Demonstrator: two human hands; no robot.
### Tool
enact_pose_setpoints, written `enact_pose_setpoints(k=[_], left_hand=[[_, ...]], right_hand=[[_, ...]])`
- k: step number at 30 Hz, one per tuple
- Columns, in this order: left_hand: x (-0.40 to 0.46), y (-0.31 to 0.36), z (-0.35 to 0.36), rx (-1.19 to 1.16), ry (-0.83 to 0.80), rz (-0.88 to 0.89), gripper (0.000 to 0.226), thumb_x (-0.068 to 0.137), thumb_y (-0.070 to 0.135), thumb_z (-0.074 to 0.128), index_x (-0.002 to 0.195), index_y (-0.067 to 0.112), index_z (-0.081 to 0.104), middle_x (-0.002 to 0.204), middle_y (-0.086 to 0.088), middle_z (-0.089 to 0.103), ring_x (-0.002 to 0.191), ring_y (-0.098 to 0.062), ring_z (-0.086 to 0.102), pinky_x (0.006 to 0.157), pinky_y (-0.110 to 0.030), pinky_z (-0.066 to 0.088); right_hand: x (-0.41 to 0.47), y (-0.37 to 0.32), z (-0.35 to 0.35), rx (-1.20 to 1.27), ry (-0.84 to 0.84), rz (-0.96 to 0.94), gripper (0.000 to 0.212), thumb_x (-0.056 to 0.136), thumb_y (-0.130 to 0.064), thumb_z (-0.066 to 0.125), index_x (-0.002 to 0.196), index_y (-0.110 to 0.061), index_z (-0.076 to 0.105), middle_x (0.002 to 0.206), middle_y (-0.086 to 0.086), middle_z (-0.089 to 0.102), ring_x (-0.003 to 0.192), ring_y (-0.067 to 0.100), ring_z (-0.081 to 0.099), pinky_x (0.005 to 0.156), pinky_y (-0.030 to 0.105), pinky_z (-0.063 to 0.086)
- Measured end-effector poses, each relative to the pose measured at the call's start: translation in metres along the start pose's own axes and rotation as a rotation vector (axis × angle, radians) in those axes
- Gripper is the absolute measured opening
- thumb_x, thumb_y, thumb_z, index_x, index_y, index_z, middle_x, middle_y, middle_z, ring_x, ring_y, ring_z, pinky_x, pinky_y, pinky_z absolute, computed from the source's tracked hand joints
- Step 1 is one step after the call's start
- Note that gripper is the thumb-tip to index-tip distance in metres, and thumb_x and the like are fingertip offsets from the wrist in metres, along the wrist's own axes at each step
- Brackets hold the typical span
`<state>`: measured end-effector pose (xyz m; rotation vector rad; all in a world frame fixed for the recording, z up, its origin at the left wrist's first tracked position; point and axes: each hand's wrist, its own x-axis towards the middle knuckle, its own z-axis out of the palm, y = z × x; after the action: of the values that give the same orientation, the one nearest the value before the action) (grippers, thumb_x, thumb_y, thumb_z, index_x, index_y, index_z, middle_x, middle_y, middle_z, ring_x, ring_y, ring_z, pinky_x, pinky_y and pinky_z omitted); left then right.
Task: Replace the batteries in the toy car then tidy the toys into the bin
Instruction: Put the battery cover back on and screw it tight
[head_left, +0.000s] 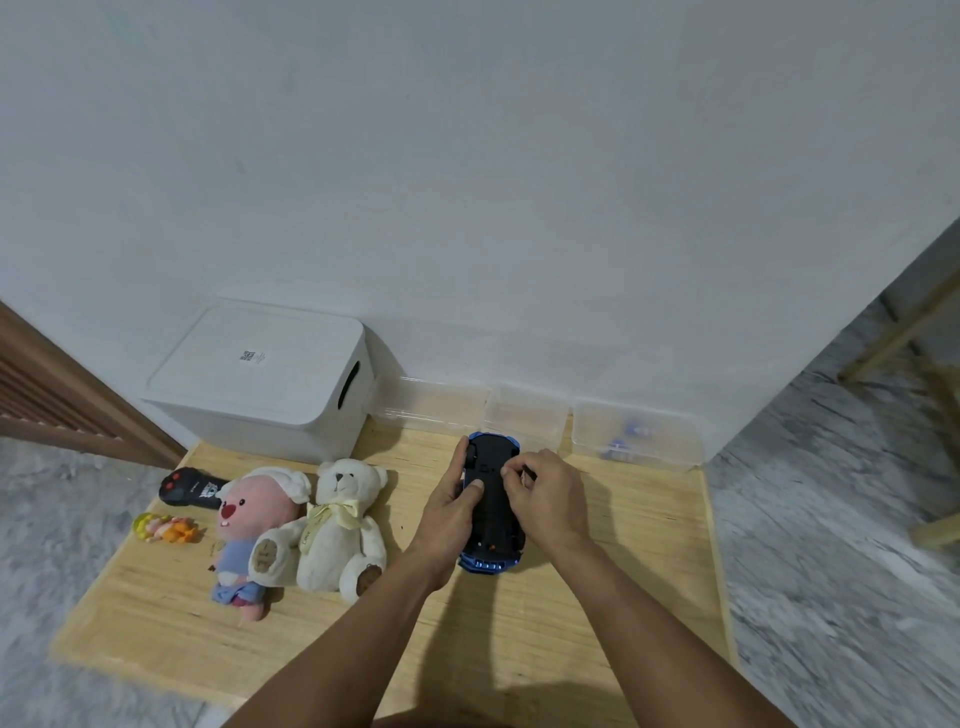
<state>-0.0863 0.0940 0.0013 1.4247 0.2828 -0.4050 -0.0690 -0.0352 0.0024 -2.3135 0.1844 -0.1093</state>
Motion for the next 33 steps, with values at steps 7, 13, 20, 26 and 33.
enact_pose_setpoints(k=[7, 13, 20, 26, 33], left_hand=[[-0.001, -0.001, 0.0, -0.005, 0.005, 0.007, 0.058, 0.103, 0.009, 0.04, 0.146, 0.046, 0.031, 0.117, 0.014, 0.064, 0.104, -0.019, 0.067, 0.084, -0.035, 0.058], [-0.001, -0.001, -0.001, 0.001, 0.011, 0.031, 0.058, 0.103, 0.01, 0.041, 0.144, 0.051, 0.033, 0.123, 0.014, 0.063, 0.1, -0.011, 0.069, 0.079, -0.03, 0.056], [-0.001, -0.003, -0.002, 0.006, -0.011, 0.037, 0.059, 0.103, 0.01, 0.041, 0.145, 0.05, 0.031, 0.128, 0.009, 0.062, 0.104, -0.016, 0.068, 0.082, -0.034, 0.057], [0.001, -0.002, 0.001, -0.003, -0.017, 0.031, 0.06, 0.102, 0.009, 0.041, 0.146, 0.049, 0.03, 0.127, 0.01, 0.062, 0.106, -0.014, 0.067, 0.083, -0.032, 0.056], [0.004, 0.002, 0.001, -0.065, 0.033, -0.067, 0.066, 0.099, 0.009, 0.047, 0.148, 0.048, 0.025, 0.106, -0.006, 0.066, 0.097, -0.023, 0.068, 0.077, -0.034, 0.057]], right_hand=[[0.008, -0.004, -0.004, 0.316, -0.005, 0.308, 0.009, 0.073, -0.015, 0.077, 0.07, -0.015, 0.069, 0.07, -0.008, 0.064, 0.066, 0.009, 0.055, 0.063, 0.025, 0.044], [0.016, -0.002, -0.008, 0.529, -0.142, 0.632, 0.031, 0.066, -0.023, 0.082, 0.073, -0.009, 0.055, 0.081, 0.004, 0.064, 0.077, 0.019, 0.059, 0.068, 0.031, 0.046], [0.015, -0.003, -0.011, 0.526, -0.158, 0.618, 0.031, 0.067, -0.021, 0.083, 0.06, -0.009, 0.055, 0.06, 0.002, 0.054, 0.061, 0.02, 0.052, 0.058, 0.029, 0.04], [0.019, -0.001, -0.015, 0.463, -0.16, 0.568, 0.047, 0.064, -0.023, 0.084, 0.051, -0.015, 0.039, 0.053, 0.001, 0.038, 0.055, 0.02, 0.039, 0.055, 0.028, 0.029], [0.016, 0.005, -0.013, 0.447, -0.166, 0.531, 0.038, 0.062, -0.025, 0.086, 0.058, -0.013, 0.05, 0.062, 0.002, 0.054, 0.063, 0.019, 0.054, 0.062, 0.031, 0.041]])
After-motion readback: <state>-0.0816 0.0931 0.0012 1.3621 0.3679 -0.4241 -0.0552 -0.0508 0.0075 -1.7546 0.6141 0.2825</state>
